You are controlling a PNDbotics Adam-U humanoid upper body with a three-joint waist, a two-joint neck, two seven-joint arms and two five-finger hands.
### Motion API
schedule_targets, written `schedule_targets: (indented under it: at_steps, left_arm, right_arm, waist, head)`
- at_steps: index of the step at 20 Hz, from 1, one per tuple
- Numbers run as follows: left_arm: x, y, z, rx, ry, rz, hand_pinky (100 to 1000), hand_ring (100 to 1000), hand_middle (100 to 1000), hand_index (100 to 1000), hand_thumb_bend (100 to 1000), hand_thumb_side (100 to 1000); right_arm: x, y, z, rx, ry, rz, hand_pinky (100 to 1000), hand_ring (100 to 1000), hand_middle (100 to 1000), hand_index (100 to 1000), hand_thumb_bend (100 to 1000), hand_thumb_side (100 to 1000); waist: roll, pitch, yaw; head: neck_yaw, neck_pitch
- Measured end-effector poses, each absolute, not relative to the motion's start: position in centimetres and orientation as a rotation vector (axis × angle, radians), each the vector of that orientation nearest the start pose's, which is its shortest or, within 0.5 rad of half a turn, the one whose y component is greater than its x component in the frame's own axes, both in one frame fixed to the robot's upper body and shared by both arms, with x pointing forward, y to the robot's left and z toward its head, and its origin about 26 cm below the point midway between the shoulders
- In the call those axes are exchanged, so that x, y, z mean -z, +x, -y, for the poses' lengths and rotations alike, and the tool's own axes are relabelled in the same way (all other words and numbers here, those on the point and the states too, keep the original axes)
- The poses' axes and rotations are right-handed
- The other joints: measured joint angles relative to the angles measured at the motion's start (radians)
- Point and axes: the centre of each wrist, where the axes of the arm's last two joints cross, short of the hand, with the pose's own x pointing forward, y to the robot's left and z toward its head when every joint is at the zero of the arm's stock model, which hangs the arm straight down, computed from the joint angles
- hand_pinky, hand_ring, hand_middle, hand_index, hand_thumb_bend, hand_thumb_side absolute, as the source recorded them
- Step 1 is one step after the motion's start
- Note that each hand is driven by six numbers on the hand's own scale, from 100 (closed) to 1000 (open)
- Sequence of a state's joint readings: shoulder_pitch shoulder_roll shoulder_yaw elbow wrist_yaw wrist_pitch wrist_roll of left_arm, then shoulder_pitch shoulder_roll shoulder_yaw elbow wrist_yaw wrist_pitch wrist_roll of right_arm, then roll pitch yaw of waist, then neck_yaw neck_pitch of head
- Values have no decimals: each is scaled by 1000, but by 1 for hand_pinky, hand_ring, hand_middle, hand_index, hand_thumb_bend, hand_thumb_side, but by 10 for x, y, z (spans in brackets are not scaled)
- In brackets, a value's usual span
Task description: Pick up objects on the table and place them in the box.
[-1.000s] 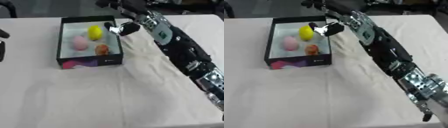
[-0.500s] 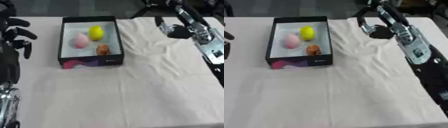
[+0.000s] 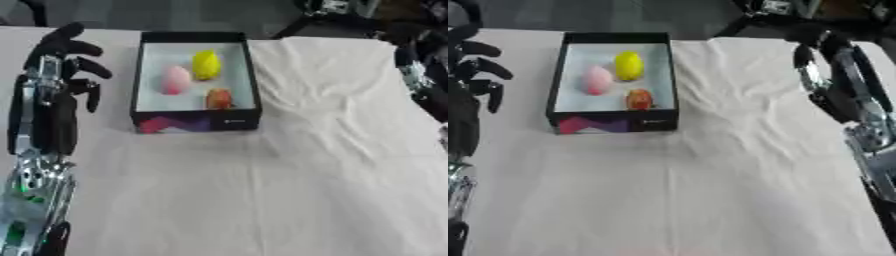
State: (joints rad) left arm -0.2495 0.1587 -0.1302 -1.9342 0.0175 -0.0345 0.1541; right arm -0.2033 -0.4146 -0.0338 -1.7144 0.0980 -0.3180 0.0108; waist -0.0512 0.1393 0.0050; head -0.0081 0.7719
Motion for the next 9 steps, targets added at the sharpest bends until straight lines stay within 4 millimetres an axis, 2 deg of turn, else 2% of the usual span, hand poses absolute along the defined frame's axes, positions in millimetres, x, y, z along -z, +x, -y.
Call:
schedule_targets:
  at_steps: [4, 9]
  left_arm:
    - [-149, 302, -208, 125, -2, 2181, 100, 459, 547, 801, 100, 820]
    - [-145, 302, -209, 125, 7, 2166, 100, 459, 547, 802, 100, 821]
  right_arm:
    - [-97, 296, 318, -354, -273, 2120, 853, 811, 691, 817, 100, 987]
    - [-72, 266, 316, -176, -224, 2045, 850, 808, 690, 813, 100, 1000]
  waist:
    - [0, -5, -9]
    - [0, -14, -13]
  head:
    - [16, 0]
    - [14, 0]
